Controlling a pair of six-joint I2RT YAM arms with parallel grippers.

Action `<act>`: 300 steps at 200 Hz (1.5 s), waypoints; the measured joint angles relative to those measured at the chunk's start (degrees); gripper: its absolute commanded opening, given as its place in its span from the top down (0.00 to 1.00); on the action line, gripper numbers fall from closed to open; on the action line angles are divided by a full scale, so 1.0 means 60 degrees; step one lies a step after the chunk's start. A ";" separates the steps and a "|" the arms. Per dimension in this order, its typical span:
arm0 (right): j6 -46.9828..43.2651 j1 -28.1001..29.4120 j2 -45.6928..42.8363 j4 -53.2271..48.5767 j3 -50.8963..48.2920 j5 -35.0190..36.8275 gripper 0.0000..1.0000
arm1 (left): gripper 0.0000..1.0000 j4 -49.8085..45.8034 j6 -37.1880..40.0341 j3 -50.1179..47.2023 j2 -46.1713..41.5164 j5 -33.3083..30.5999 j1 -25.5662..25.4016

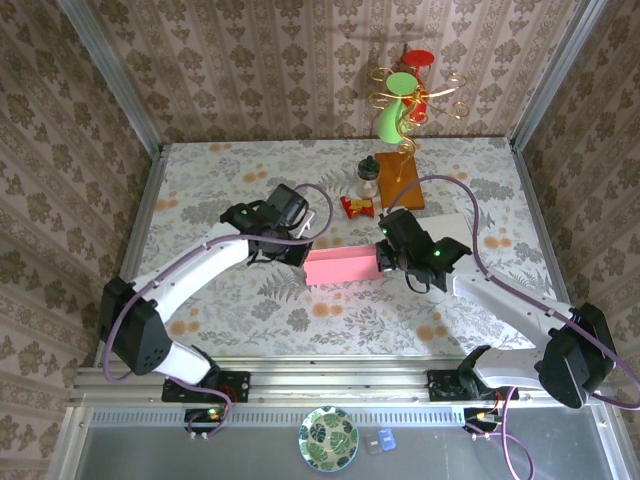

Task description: Fold the paper box

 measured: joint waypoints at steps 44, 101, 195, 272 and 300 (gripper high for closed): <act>-0.0004 0.0000 0.0000 -0.0066 0.0000 0.0106 1.00 | 1.00 -0.0484 -0.0579 0.0517 0.0324 0.0237 0.0011; -0.0011 0.0000 0.0000 -0.0117 0.0000 0.0208 1.00 | 1.00 -0.0991 -0.1060 0.1042 0.0663 0.0911 0.0295; -0.0036 0.0004 0.0018 -0.0135 0.0018 0.0244 1.00 | 1.00 -0.1654 -0.1559 0.1577 0.1071 0.1639 0.0514; -0.0040 0.0022 0.0091 -0.0138 0.0073 0.0288 1.00 | 1.00 -0.1942 -0.1730 0.1840 0.1326 0.2036 0.0743; -0.0044 0.0022 0.0124 -0.0138 0.0117 0.0284 1.00 | 1.00 -0.1960 -0.1727 0.1847 0.1366 0.2095 0.0812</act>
